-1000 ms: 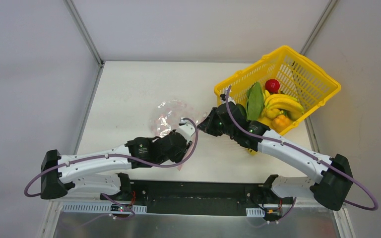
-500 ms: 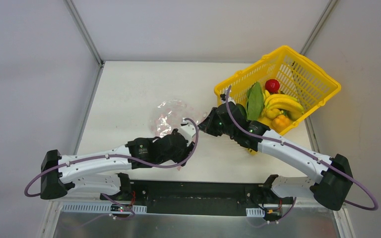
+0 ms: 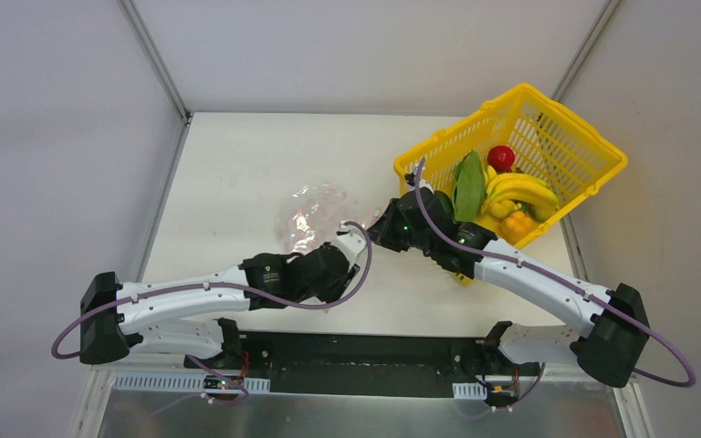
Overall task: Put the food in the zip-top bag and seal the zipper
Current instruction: Open the zipper of the food storage bag at the center of the board.
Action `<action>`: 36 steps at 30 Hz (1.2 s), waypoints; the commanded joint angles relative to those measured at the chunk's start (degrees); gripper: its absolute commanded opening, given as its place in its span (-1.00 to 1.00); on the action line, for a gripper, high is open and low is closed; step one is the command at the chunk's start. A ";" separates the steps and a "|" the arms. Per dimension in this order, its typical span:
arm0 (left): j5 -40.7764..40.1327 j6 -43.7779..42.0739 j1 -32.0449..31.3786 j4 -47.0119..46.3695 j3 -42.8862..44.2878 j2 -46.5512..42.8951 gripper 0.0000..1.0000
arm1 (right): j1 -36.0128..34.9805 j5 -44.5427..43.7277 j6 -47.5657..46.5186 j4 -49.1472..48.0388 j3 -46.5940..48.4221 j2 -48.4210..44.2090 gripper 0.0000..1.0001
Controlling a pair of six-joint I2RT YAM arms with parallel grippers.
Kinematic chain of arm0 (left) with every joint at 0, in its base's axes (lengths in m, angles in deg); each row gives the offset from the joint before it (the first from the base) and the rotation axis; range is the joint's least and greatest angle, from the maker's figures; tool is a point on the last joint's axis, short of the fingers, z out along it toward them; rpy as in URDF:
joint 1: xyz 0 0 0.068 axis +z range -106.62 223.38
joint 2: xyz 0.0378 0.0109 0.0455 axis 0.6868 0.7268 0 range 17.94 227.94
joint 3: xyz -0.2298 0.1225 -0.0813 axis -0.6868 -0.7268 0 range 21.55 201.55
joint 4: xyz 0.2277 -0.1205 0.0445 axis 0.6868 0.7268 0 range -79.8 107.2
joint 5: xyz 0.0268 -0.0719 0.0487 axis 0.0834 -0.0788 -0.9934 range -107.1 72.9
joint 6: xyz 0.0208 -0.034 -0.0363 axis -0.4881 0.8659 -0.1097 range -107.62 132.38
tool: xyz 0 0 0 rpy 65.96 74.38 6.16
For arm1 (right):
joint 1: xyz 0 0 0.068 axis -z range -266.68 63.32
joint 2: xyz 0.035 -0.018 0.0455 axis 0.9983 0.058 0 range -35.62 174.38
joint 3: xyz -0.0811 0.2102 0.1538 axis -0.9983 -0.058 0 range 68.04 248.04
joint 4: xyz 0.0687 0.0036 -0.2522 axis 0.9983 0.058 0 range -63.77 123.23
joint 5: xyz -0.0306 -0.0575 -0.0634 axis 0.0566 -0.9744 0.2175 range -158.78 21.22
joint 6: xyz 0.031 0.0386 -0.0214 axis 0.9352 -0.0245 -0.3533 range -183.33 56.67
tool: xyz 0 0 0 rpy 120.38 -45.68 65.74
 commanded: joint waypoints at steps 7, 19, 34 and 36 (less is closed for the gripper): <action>1.47 -1.12 -0.49 -1.42 1.04 -0.56 -0.23 | -0.30 0.07 -1.09 0.88 2.07 -0.17 -1.00; 3.41 -1.60 -0.50 -2.92 0.55 -1.71 -0.19 | -0.33 0.52 -1.24 0.97 2.28 0.75 -1.00; 0.35 -1.39 -0.49 -0.36 0.93 -0.68 -0.53 | -0.30 1.07 -1.30 1.08 2.45 0.07 -1.00; -1.01 -0.96 -0.44 0.37 1.19 -0.15 -0.56 | -0.29 1.17 -1.29 1.29 2.45 0.05 -1.00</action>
